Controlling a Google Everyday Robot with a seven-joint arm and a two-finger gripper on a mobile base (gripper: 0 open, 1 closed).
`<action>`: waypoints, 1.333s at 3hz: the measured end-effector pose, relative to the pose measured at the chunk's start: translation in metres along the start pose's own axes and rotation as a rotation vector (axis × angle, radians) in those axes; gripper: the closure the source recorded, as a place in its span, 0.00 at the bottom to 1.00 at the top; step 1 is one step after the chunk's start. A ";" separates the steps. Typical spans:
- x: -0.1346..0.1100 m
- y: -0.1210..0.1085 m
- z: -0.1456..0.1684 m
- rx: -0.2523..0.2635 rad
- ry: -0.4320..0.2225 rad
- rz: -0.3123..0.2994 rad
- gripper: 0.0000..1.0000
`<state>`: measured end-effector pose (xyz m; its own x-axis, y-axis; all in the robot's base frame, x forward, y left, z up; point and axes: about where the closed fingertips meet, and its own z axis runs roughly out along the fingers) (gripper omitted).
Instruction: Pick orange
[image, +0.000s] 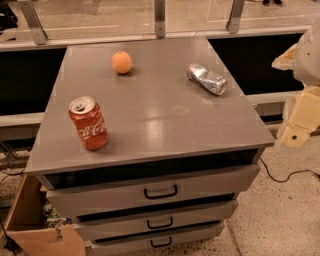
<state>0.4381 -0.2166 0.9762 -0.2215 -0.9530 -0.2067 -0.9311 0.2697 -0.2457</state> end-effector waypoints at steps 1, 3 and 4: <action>0.000 0.000 0.000 0.000 0.000 0.000 0.00; -0.044 -0.070 0.060 -0.002 -0.186 0.050 0.00; -0.084 -0.122 0.093 0.034 -0.324 0.107 0.00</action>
Offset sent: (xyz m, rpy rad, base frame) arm 0.1097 0.0274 -0.0311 0.2262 -0.0184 0.0113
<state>0.5972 -0.1566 0.9359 -0.2090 -0.8271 -0.5218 -0.8961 0.3756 -0.2364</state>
